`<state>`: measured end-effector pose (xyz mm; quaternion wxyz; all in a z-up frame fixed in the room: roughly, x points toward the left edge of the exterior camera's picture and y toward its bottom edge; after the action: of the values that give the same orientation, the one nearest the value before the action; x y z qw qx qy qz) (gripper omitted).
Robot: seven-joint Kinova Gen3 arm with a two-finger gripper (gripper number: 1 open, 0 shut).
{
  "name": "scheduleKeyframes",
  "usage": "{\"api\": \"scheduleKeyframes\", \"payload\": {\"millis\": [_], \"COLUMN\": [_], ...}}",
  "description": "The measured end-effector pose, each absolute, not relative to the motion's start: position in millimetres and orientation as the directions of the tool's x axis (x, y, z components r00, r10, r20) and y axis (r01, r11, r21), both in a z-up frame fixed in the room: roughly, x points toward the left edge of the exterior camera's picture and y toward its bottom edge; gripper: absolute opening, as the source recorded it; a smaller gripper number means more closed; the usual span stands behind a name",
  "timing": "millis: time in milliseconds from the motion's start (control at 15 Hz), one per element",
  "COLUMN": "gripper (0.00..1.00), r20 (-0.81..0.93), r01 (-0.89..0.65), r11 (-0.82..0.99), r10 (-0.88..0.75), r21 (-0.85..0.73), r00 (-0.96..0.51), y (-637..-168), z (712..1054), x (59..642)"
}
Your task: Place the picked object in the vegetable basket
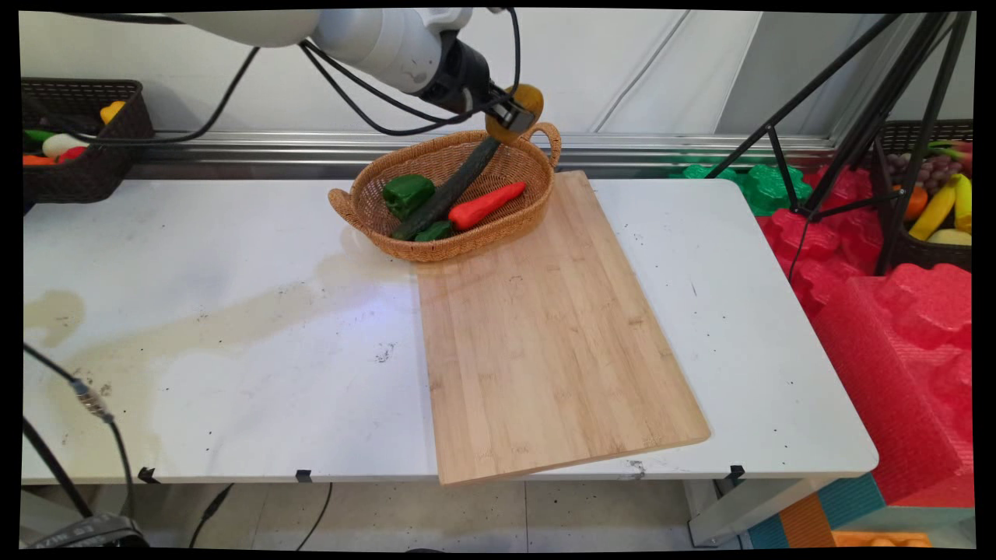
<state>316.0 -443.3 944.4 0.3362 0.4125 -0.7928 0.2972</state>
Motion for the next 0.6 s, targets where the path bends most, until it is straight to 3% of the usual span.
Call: {"api": "scheduleKeyframes", "payload": {"millis": [600], "gripper": [0.00], "r20": [0.645], "r01": [-0.822], "r11": [0.532], "r10": [-0.559], "r21": [-0.203], "r00": [-0.521], "y": [-501.5], "z": [867.7], "x": [325.2]}}
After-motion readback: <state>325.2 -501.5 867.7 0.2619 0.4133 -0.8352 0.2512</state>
